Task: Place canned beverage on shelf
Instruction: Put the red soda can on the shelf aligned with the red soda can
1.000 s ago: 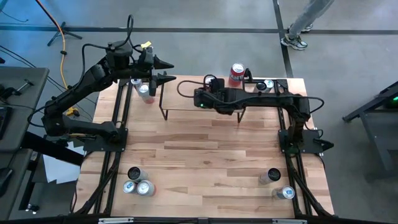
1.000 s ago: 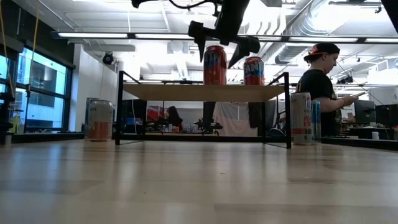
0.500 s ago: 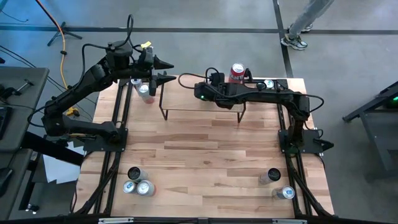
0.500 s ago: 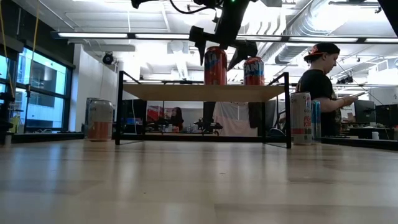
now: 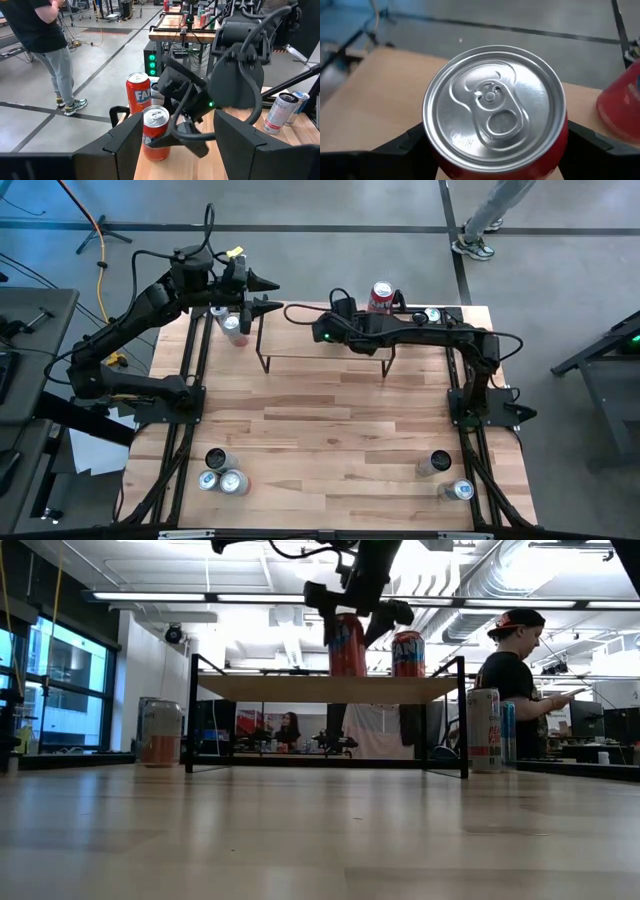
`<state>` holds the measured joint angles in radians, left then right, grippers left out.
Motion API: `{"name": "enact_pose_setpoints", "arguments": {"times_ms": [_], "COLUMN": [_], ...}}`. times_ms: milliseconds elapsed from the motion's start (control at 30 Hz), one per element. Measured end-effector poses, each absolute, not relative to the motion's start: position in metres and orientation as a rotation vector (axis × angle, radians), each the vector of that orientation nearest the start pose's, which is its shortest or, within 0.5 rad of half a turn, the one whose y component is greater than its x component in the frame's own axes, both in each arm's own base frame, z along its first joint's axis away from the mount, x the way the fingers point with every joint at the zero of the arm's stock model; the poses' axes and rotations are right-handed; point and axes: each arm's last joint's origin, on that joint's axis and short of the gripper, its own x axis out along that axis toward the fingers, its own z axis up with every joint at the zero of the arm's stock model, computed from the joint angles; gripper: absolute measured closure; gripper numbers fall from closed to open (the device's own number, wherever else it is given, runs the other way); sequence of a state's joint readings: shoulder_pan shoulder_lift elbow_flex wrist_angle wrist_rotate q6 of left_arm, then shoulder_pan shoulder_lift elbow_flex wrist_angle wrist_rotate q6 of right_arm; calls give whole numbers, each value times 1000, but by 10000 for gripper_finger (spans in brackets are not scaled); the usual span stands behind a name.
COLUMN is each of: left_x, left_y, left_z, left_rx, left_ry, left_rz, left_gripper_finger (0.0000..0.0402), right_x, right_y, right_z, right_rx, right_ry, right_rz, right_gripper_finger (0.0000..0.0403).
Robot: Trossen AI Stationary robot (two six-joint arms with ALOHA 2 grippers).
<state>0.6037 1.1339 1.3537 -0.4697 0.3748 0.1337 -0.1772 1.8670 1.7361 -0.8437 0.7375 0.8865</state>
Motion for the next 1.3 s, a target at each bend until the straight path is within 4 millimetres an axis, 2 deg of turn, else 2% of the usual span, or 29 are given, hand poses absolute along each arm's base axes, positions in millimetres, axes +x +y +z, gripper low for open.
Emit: {"name": "enact_pose_setpoints", "arguments": {"times_ms": [133,233,300,433,533,633,733,833,933,1167,1300], "left_x": [192,192,192,192,193,193,195,198,202,211,214], "left_y": [119,119,119,119,120,120,119,115,109,90,82], "left_z": [430,429,429,431,433,436,440,445,450,453,453], "left_rx": [8,0,-13,-16,-13,-8,-17,-81,-130,-136,-136], "left_ry": [247,252,251,237,217,185,148,90,39,9,11], "left_rz": [211,211,213,215,217,220,208,193,163,67,34], "left_gripper_finger": [198,198,198,198,198,198,198,198,198,198,198], "right_x": [373,350,334,294,268,251,236,228,224,230,234], "right_y": [-81,-75,-72,-62,-54,-55,-62,-71,-82,-102,-113], "right_z": [329,351,358,358,350,354,357,347,347,339,327], "right_rx": [366,311,304,337,386,401,348,275,238,199,183], "right_ry": [610,665,676,640,567,422,363,458,501,547,622], "right_rz": [-1090,-1038,-1025,-967,-872,-728,-692,-693,-649,-557,-569], "right_gripper_finger": [111,111,111,111,111,111,111,111,111,111,111]}}
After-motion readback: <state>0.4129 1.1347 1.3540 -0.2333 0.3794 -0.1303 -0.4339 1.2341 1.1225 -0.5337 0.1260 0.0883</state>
